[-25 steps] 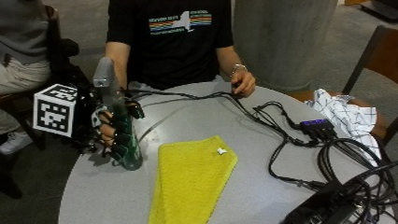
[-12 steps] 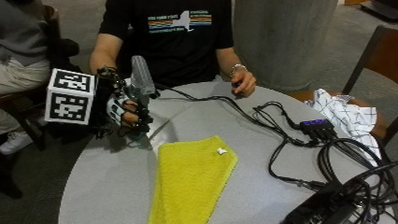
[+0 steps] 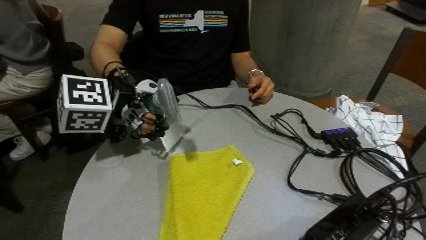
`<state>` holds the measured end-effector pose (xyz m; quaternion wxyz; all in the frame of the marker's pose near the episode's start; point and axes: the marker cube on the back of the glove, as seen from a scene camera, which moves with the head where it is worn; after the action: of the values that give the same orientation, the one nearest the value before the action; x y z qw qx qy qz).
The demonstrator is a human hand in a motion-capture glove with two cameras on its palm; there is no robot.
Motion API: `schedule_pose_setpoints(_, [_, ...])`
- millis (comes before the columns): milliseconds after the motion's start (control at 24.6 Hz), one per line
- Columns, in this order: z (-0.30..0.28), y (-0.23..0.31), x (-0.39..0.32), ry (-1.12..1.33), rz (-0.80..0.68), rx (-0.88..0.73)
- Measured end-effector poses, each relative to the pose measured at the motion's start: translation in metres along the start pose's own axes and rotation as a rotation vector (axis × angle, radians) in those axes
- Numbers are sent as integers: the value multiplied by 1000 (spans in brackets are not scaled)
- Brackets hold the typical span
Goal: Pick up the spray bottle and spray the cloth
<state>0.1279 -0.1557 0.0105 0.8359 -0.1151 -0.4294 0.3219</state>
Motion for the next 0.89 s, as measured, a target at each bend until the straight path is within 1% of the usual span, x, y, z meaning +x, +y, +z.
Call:
schedule_pose_setpoints(163, [5,-2,6,-14,86,-22])
schedule_pose_setpoints(325, [7,-3,10,-5,136,-29])
schedule_pose_setpoints(894, [11,-1,25,28,229,-45])
